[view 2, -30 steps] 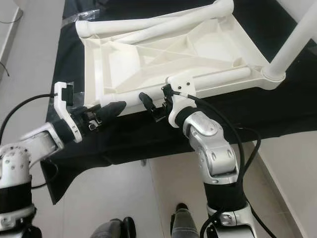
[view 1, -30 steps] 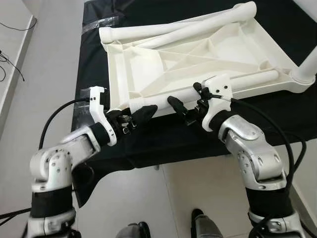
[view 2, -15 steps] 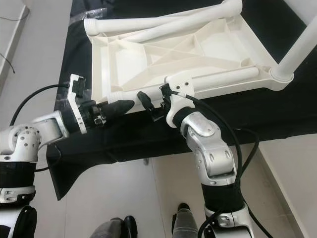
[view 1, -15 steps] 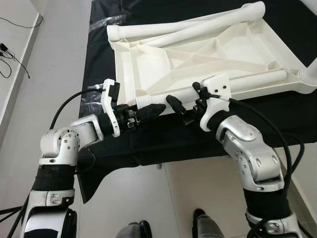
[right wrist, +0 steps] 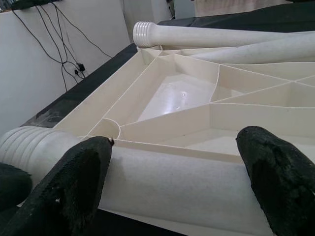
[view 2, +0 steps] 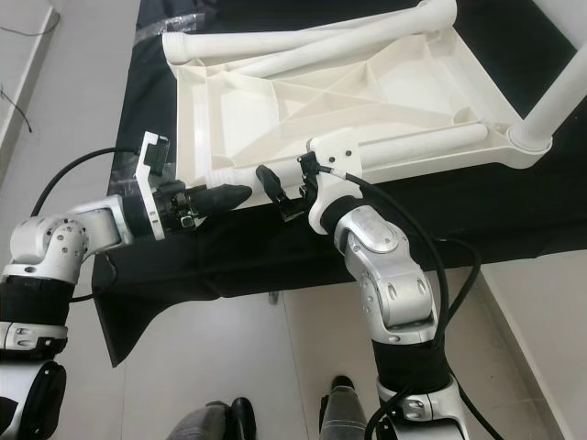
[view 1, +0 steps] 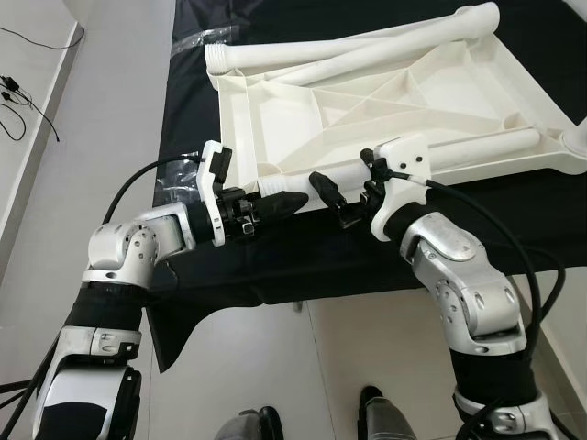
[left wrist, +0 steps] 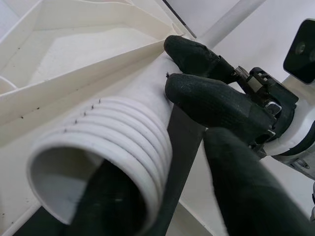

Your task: Building children table

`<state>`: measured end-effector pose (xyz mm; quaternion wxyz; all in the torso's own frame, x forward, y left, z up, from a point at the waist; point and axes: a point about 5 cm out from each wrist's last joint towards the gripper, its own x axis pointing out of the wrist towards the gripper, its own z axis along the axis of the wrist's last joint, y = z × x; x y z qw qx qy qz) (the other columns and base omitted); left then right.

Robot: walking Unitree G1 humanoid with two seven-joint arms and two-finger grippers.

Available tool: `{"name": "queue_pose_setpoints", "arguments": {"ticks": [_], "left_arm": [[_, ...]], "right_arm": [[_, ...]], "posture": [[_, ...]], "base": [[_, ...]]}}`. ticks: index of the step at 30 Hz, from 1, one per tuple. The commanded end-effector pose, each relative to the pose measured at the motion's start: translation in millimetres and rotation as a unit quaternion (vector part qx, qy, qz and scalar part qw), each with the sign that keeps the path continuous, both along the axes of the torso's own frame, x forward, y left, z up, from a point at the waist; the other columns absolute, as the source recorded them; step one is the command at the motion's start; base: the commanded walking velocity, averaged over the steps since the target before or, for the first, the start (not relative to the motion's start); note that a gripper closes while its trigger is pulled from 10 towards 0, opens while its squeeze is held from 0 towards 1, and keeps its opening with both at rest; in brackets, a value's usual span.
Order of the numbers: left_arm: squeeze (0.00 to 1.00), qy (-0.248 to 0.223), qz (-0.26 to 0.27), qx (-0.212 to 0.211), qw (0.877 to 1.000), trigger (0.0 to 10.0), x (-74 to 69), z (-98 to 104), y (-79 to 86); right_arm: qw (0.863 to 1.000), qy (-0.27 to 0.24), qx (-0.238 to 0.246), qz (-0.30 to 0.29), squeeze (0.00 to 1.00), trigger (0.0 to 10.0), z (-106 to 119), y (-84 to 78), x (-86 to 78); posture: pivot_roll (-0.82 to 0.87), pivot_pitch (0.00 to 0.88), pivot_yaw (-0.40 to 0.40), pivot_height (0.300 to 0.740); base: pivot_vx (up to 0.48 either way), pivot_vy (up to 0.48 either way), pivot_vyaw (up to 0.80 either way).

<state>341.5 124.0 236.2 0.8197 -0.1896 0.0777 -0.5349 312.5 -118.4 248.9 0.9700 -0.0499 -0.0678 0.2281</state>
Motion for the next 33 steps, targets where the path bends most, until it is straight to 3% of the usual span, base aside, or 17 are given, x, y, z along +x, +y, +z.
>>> {"name": "queue_pose_setpoints", "arguments": {"ticks": [1, 12, 18, 20, 21, 23, 33], "left_arm": [[0.0, 0.01, -0.017, 0.004, 1.0, 0.0, -2.0, -8.5, -3.3], [0.0, 0.02, 0.009, -0.007, 1.0, 0.0, -4.3, -21.7, 0.6], [0.0, 0.012, 0.037, -0.027, 0.999, 0.0, -7.9, -22.7, 10.4], [0.0, -0.008, 0.058, -0.039, 0.998, 0.0, -11.9, -14.3, 19.5], [0.0, -0.008, 0.058, -0.039, 0.998, 0.0, -11.9, -14.3, 19.5], [0.0, -0.027, 0.079, -0.043, 0.996, 0.0, -15.6, -7.4, 28.2], [0.0, -0.072, 0.119, -0.044, 0.989, 0.0, -24.2, 8.7, 45.2]], "right_arm": [[1.0, 0.012, 0.009, 0.011, 0.0, 10.0, -5.8, 4.4, -2.0], [1.0, -0.003, 0.025, 0.008, 0.0, 10.0, -0.2, 4.5, 1.9], [0.998, -0.013, 0.067, 0.01, 0.0, 10.0, 11.2, 2.0, 8.7], [0.991, -0.016, 0.134, 0.023, 0.0, 10.0, 23.7, -0.3, 12.0], [0.991, -0.016, 0.134, 0.023, 0.0, 10.0, 23.7, -0.3, 12.0], [0.981, -0.021, 0.187, 0.037, 0.0, 10.0, 33.6, -1.3, 15.2], [0.968, -0.027, 0.243, 0.059, 0.0, 10.0, 45.0, -1.7, 22.8]], "posture": [[-0.19, 0.27, 0.11, 0.74], [-0.18, 0.254, 0.111, 0.74], [-0.18, 0.232, 0.105, 0.74], [-0.17, 0.203, 0.095, 0.74], [-0.17, 0.203, 0.095, 0.74], [-0.16, 0.188, 0.088, 0.74], [-0.14, 0.138, 0.074, 0.74]], "base": [[0.0, 0.0, 0.0], [0.0, 0.0, 0.0], [0.0, 0.0, 0.0], [0.0, 0.0, 0.0], [0.0, 0.0, 0.0], [0.0, 0.0, 0.0], [0.0, 0.0, 0.0]]}}
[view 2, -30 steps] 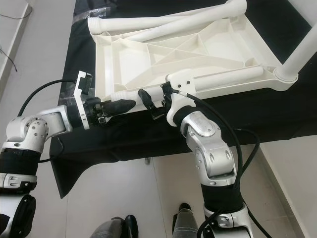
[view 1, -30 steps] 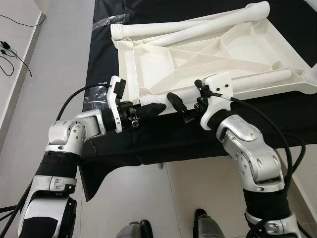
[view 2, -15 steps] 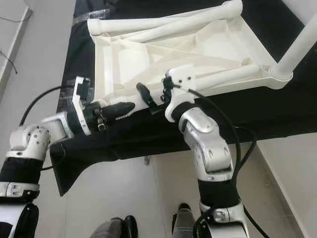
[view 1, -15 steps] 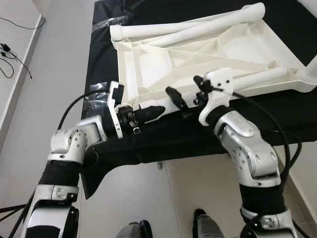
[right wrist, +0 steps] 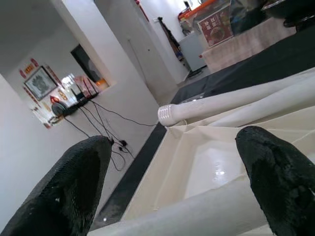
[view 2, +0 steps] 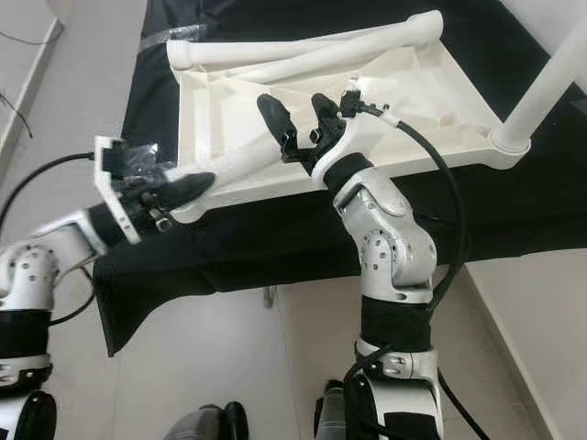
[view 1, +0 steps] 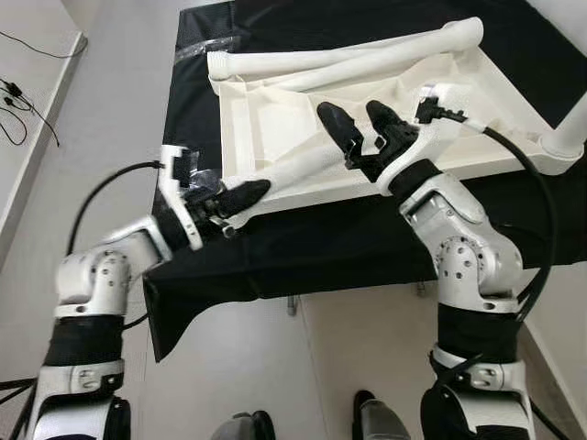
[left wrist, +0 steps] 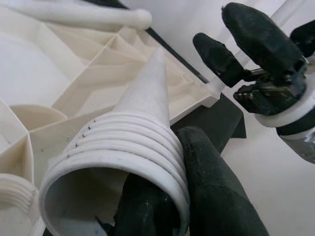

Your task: Building children table

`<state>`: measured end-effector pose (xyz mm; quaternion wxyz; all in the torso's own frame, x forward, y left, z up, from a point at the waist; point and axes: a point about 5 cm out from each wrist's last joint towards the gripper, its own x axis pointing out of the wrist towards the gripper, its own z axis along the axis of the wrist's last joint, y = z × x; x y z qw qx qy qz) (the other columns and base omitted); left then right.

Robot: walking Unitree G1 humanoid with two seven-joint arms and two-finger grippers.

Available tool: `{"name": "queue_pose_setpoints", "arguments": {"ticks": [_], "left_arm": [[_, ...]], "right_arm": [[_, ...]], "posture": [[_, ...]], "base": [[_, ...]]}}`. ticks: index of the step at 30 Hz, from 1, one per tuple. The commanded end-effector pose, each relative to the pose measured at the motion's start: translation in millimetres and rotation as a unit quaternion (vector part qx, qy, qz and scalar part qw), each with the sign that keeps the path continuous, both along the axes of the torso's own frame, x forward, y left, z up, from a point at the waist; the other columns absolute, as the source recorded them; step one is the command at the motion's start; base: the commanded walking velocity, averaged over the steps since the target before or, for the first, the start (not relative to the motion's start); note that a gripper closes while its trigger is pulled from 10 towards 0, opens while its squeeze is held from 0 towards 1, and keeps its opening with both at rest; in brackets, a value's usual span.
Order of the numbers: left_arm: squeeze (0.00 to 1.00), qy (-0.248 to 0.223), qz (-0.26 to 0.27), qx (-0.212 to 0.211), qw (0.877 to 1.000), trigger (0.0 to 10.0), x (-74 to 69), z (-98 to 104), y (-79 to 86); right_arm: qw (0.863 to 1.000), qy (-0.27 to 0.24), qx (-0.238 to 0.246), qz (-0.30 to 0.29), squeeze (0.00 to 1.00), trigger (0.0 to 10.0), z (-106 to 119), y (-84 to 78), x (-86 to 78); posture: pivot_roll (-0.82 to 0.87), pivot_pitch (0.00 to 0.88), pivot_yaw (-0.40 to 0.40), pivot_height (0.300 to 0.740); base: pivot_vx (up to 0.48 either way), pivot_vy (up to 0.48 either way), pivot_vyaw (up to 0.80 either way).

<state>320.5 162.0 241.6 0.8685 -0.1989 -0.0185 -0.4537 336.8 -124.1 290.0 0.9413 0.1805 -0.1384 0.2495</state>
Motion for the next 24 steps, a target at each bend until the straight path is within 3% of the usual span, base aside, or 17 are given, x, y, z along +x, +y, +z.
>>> {"name": "queue_pose_setpoints", "arguments": {"ticks": [1, 4, 7, 11, 14, 15, 16, 17, 18, 19, 20, 22, 24], "left_arm": [[0.0, -0.043, 0.029, 0.0, 0.999, 0.0, -9.4, 16.1, 15.6], [0.0, -0.059, 0.041, -0.005, 0.997, 0.0, -11.4, 22.3, 19.1], [0.0, -0.101, 0.068, -0.024, 0.992, 0.0, -17.9, 32.7, 24.4], [0.0, -0.119, 0.078, -0.041, 0.989, 0.0, -20.2, 37.2, 27.1], [0.0, -0.166, 0.074, -0.087, 0.98, 0.0, -26.2, 46.9, 30.7], [0.0, -0.166, 0.074, -0.087, 0.98, 0.0, -26.2, 46.9, 30.7], [0.0, -0.168, 0.053, -0.098, 0.979, 0.0, -30.1, 45.4, 28.8], [0.0, -0.167, 0.037, -0.103, 0.98, 0.0, -32.8, 43.7, 27.2], [0.0, -0.167, 0.037, -0.103, 0.98, 0.0, -32.8, 43.7, 27.2], [0.0, -0.161, 0.019, -0.106, 0.981, 0.0, -36.1, 39.9, 25.2], [0.0, -0.161, 0.019, -0.106, 0.981, 0.0, -36.1, 39.9, 25.2], [0.0, -0.137, -0.037, -0.106, 0.984, 0.0, -48.3, 22.8, 16.0], [0.0, -0.132, -0.04, -0.11, 0.984, 0.0, -49.5, 19.1, 14.8]], "right_arm": [[0.999, -0.015, 0.037, 0.023, 0.0, 10.0, 8.6, 1.7, 4.1], [0.998, -0.01, 0.053, 0.028, 0.0, 10.0, 7.7, -0.1, 8.2], [0.992, 0.024, 0.102, 0.074, 0.0, 10.0, -2.2, 2.5, 11.3], [0.986, 0.044, 0.12, 0.106, 0.0, 10.0, -8.6, 6.5, 11.5], [0.966, 0.064, 0.143, 0.205, 0.0, 10.0, -18.7, 22.4, 5.7], [0.966, 0.064, 0.143, 0.205, 0.0, 10.0, -18.7, 22.4, 5.7], [0.954, 0.055, 0.158, 0.249, 0.0, 10.0, -17.6, 28.6, 0.9], [0.946, 0.047, 0.167, 0.275, 0.0, 10.0, -16.1, 32.0, -2.2], [0.946, 0.047, 0.167, 0.275, 0.0, 10.0, -16.1, 32.0, -2.2], [0.934, 0.036, 0.185, 0.304, 0.0, 10.0, -12.2, 34.6, -5.7], [0.934, 0.036, 0.185, 0.304, 0.0, 10.0, -12.2, 34.6, -5.7], [0.902, 0.002, 0.24, 0.358, 0.0, 10.0, 0.9, 35.5, -13.2], [0.898, -0.004, 0.246, 0.365, 0.0, 10.0, 2.9, 35.4, -14.7]], "posture": [[-0.13, 0.11, 0.07, 0.74], [-0.12, 0.079, 0.066, 0.74], [-0.12, 0.047, 0.067, 0.74], [-0.12, 0.038, 0.066, 0.74], [-0.11, 0.014, 0.059, 0.74], [-0.11, 0.014, 0.059, 0.74], [-0.11, 0.012, 0.056, 0.74], [-0.11, 0.012, 0.056, 0.74], [-0.11, 0.012, 0.056, 0.74], [-0.11, 0.007, 0.056, 0.74], [-0.11, 0.007, 0.056, 0.74], [-0.11, 0.002, 0.052, 0.74], [-0.11, 0.001, 0.051, 0.74]], "base": [[0.0, 0.0, 0.0], [0.0, 0.0, 0.0], [0.0, 0.0, 0.0], [0.0, 0.0, 0.0], [0.0, 0.0, 0.0], [0.0, 0.0, 0.0], [0.0, 0.0, 0.0], [0.0, 0.0, 0.0], [0.0, 0.0, 0.0], [0.0, 0.0, 0.0], [0.0, 0.0, 0.0], [0.0, 0.0, 0.0], [0.0, 0.0, 0.0]]}}
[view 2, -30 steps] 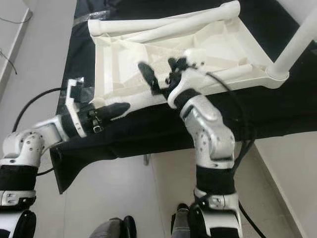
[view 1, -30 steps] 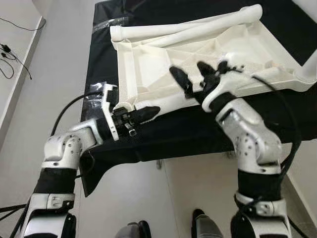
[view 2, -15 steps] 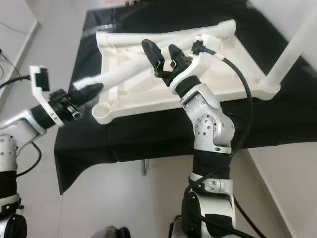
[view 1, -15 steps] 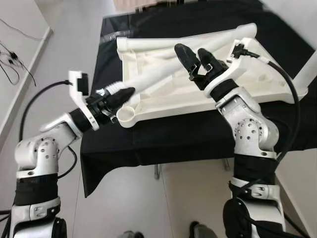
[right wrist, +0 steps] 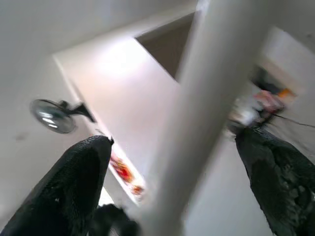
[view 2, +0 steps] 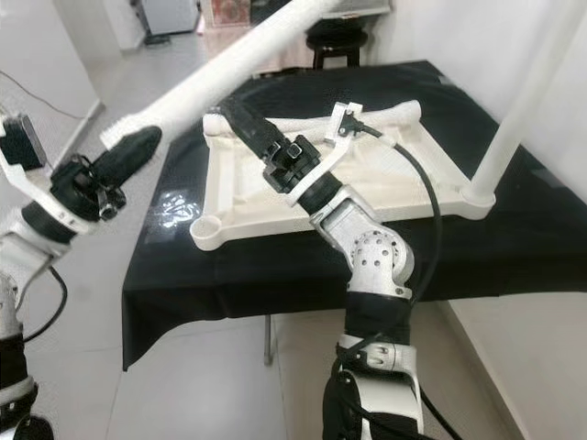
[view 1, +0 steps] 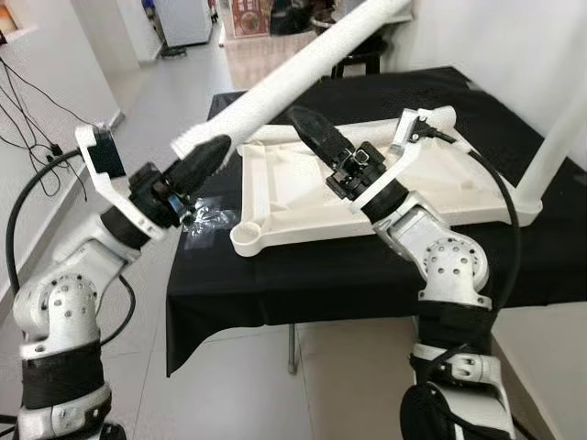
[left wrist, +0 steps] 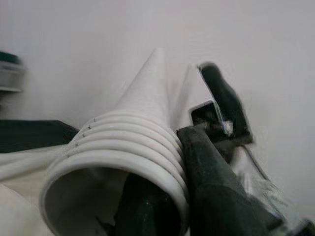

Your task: Building children table

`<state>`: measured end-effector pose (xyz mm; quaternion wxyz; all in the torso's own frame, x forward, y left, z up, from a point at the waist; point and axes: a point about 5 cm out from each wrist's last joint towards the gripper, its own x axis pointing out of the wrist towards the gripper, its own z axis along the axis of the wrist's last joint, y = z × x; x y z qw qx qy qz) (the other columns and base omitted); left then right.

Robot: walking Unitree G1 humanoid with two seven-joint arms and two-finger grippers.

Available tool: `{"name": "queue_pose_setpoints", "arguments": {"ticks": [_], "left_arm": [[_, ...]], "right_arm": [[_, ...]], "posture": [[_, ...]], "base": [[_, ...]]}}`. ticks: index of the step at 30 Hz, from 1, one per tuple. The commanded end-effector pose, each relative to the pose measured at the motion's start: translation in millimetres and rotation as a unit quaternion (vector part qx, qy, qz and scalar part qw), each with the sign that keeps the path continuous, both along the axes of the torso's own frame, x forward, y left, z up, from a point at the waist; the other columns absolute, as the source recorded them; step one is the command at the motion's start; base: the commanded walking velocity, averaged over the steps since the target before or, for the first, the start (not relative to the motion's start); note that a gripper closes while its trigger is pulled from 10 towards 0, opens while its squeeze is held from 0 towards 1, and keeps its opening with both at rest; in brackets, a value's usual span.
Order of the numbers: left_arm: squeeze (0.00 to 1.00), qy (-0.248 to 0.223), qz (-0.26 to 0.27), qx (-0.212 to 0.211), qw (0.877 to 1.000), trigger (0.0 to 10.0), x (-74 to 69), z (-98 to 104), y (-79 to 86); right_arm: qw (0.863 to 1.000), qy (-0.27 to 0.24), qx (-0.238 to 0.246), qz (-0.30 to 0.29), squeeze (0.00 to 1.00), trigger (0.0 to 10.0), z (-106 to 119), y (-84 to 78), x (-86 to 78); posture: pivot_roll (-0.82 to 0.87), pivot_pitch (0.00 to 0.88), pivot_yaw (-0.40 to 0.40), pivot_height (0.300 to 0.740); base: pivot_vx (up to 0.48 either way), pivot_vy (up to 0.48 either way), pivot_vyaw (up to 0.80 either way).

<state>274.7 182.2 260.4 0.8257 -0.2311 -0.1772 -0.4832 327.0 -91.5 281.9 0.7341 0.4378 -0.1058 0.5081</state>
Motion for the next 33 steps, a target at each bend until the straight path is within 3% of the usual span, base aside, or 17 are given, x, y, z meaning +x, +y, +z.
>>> {"name": "queue_pose_setpoints", "arguments": {"ticks": [1, 5, 7, 16, 23, 24, 33], "left_arm": [[0.0, -0.005, -0.025, 0.001, 1.0, 0.0, -3.7, 0.4, -5.4], [0.0, 0.004, -0.024, -0.011, 1.0, 0.0, -3.5, -3.6, -6.2], [0.0, 0.01, -0.055, -0.018, 0.998, 0.0, -8.1, -10.0, -13.9], [0.0, 0.018, -0.102, -0.015, 0.994, 0.0, -14.5, -18.2, -26.7], [0.0, 0.023, -0.116, -0.014, 0.993, 0.0, -17.2, -21.2, -28.4], [0.0, 0.026, -0.121, -0.012, 0.992, 0.0, -18.1, -22.6, -29.5], [0.0, 0.035, -0.134, -0.008, 0.99, 0.0, -19.5, -26.3, -33.3]], "right_arm": [[0.999, -0.024, 0.022, 0.025, 0.0, 10.0, 11.0, 2.8, -5.0], [0.999, -0.033, 0.019, 0.034, 0.0, 10.0, 11.8, 4.0, -7.8], [0.997, -0.048, -0.011, 0.055, 0.0, 10.0, 8.9, 11.9, -14.1], [0.992, -0.06, -0.051, 0.098, 0.0, 10.0, 1.2, 29.3, -24.8], [0.99, -0.061, -0.054, 0.119, 0.0, 9.8, 0.2, 35.9, -31.0], [0.99, -0.059, -0.047, 0.123, 0.0, 0.0, 1.0, 37.6, -32.1], [0.988, -0.068, -0.044, 0.132, 0.0, 0.0, 0.0, 42.0, -36.0]], "posture": [[-0.11, 0.001, 0.051, 0.74], [-0.11, 0.0, 0.05, 0.74], [-0.11, 0.0, 0.048, 0.74], [-0.11, 0.0, 0.055, 0.74], [-0.11, 0.0, 0.064, 0.74], [-0.11, 0.004, 0.069, 0.74], [-0.1, 0.003, 0.076, 0.74]], "base": [[0.0, 0.0, 0.0], [0.0, 0.0, 0.0], [0.0, 0.0, 0.0], [0.0, 0.0, 0.0], [0.0, 0.0, 0.0], [0.0, 0.0, 0.0], [0.0, 0.0, 0.0]]}}
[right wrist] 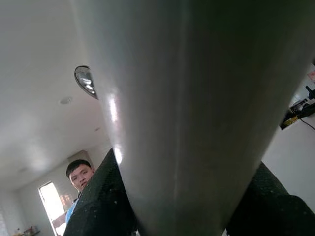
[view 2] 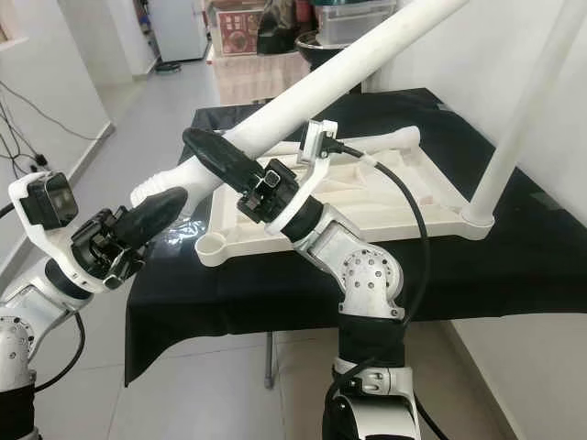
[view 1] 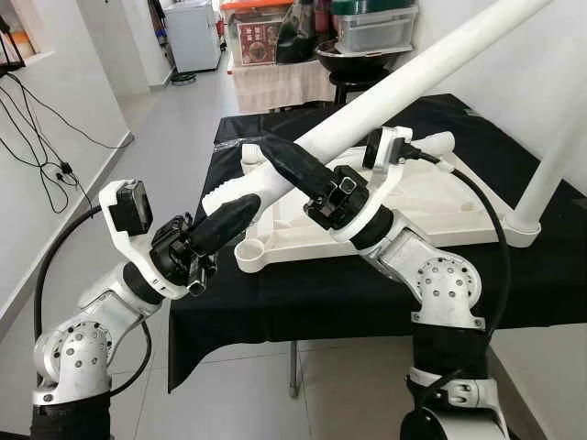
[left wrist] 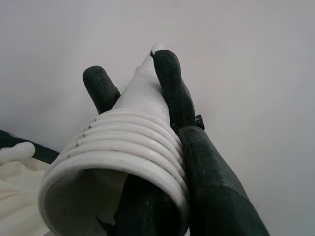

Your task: Building children table

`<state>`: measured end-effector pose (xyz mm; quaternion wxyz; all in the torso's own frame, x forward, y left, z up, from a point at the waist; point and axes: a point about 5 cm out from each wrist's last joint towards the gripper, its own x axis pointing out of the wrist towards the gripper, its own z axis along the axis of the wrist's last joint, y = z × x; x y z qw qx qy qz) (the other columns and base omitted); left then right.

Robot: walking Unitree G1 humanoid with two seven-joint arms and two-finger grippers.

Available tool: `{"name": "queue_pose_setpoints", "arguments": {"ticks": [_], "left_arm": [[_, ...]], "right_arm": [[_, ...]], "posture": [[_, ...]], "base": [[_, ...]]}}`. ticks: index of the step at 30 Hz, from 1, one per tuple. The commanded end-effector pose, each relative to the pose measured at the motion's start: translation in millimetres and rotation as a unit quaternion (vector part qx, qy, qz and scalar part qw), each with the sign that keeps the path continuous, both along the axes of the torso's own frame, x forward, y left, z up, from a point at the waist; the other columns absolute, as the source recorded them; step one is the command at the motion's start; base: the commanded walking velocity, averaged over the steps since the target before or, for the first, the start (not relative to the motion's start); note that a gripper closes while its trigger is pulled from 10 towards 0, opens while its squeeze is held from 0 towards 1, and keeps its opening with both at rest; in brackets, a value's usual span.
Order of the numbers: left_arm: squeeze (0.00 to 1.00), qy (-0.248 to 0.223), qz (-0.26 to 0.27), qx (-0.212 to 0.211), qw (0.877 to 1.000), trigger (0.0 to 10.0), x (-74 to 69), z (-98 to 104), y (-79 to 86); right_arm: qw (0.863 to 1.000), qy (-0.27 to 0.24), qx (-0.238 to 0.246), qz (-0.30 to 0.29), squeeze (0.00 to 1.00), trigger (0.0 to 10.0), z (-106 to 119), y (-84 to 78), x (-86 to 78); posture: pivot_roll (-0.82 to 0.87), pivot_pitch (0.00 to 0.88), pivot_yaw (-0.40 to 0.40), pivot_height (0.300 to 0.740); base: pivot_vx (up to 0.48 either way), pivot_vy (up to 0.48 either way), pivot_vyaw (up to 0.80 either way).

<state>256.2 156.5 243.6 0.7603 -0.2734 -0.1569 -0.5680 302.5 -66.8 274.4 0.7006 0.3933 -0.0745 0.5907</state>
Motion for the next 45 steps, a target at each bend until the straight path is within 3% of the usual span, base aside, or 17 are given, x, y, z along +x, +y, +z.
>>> {"name": "queue_pose_setpoints", "arguments": {"ticks": [1, 11, 12, 13, 19, 24, 27, 29, 32, 33, 34, 35, 36, 37, 43, 45], "left_arm": [[0.0, 0.026, -0.022, 0.02, 0.999, 0.0, -0.9, -9.6, -7.6], [0.0, 0.033, -0.03, 0.028, 0.999, 0.0, -2.8, -14.3, -13.4], [0.0, 0.04, -0.025, 0.03, 0.998, 1.1, -1.6, -16.0, -13.7], [1.0, 0.045, -0.015, 0.034, 0.998, 10.0, 0.2, -17.3, -13.0], [1.0, 0.052, -0.005, 0.038, 0.998, 10.0, 0.7, -18.8, -9.0], [1.0, 0.062, 0.012, 0.065, 0.996, 10.0, -5.2, -24.7, 10.2], [1.0, 0.066, 0.025, 0.074, 0.995, 10.0, -7.0, -26.7, 17.3], [1.0, 0.071, 0.046, 0.08, 0.993, 10.0, -7.3, -28.4, 23.7], [1.0, 0.107, 0.164, 0.106, 0.975, 10.0, 9.3, -37.5, 36.4], [1.0, 0.107, 0.164, 0.106, 0.975, 10.0, 9.3, -37.5, 36.4], [1.0, 0.137, 0.228, 0.107, 0.958, 10.0, 19.6, -42.9, 41.3], [1.0, 0.137, 0.228, 0.107, 0.958, 10.0, 19.6, -42.9, 41.3], [0.75, 0.145, 0.249, 0.116, 0.951, 10.0, 21.4, -45.0, 42.0], [0.0, 0.141, 0.284, 0.15, 0.936, 10.0, 20.4, -48.9, 39.8], [0.0, 0.141, 0.34, 0.166, 0.915, 10.0, 22.7, -50.4, 42.3], [0.0, 0.13, 0.408, 0.201, 0.881, 10.0, 26.3, -52.2, 46.0]], "right_arm": [[0.999, -0.027, -0.001, 0.047, 0.0, 0.0, 7.5, 17.3, -11.5], [0.999, -0.024, 0.003, 0.029, 0.0, 0.0, 8.4, 15.8, -8.3], [1.0, -0.021, 0.004, 0.021, 0.0, 0.0, 8.4, 14.5, -6.3], [1.0, -0.016, 0.005, 0.01, 0.0, 0.0, 8.4, 12.8, -3.1], [1.0, -0.001, 0.012, -0.025, 0.0, 0.0, 9.0, 7.0, 6.2], [0.988, 0.054, 0.035, -0.138, 0.0, 0.0, 10.1, -14.5, 36.2], [0.982, 0.072, 0.039, -0.173, 0.0, 0.0, 8.7, -21.5, 44.3], [0.975, 0.086, 0.037, -0.202, 0.0, 0.0, 5.9, -27.1, 50.2], [0.956, 0.097, -0.041, -0.276, 0.0, 0.0, -13.6, -30.2, 60.0], [0.956, 0.097, -0.041, -0.276, 0.0, 0.0, -13.6, -30.2, 60.0], [0.946, 0.106, -0.071, -0.297, 0.0, 4.0, -27.1, -29.7, 61.4], [0.946, 0.106, -0.071, -0.297, 0.0, 4.0, -27.1, -29.7, 61.4], [0.942, 0.101, -0.093, -0.306, 0.0, 10.0, -32.7, -28.3, 60.9], [0.936, 0.063, -0.146, -0.313, 0.0, 10.0, -39.7, -21.2, 56.0], [0.927, 0.013, -0.191, -0.324, 0.0, 10.0, -42.8, -16.7, 55.8], [0.915, -0.035, -0.231, -0.33, 0.0, 10.0, -44.5, -12.4, 55.1]], "posture": [[-0.1, 0.003, 0.076, 0.74], [-0.1, 0.008, 0.077, 0.74], [-0.1, 0.009, 0.077, 0.74], [-0.1, 0.01, 0.078, 0.74], [-0.1, 0.011, 0.082, 0.74], [-0.09, 0.02, 0.087, 0.74], [-0.09, 0.024, 0.086, 0.74], [-0.09, 0.027, 0.088, 0.74], [-0.08, 0.032, 0.093, 0.74], [-0.08, 0.032, 0.093, 0.74], [-0.07, 0.024, 0.091, 0.74], [-0.07, 0.024, 0.091, 0.74], [-0.07, 0.024, 0.092, 0.74], [-0.07, 0.024, 0.092, 0.74], [-0.06, 0.026, 0.095, 0.74], [-0.06, 0.028, 0.092, 0.74]], "base": [[0.0, 0.0, 0.0], [0.0, 0.0, 0.0], [0.0, 0.0, 0.0], [0.0, 0.0, 0.0], [0.0, 0.0, 0.0], [0.0, 0.0, 0.0], [0.0, 0.0, 0.0], [0.0, 0.0, 0.0], [0.0, 0.0, 0.0], [0.0, 0.0, 0.0], [0.0, 0.0, 0.0], [0.0, 0.0, 0.0], [0.0, 0.0, 0.0], [0.0, 0.0, 0.0], [0.0, 0.0, 0.13], [0.0, 0.0, 0.8]]}}
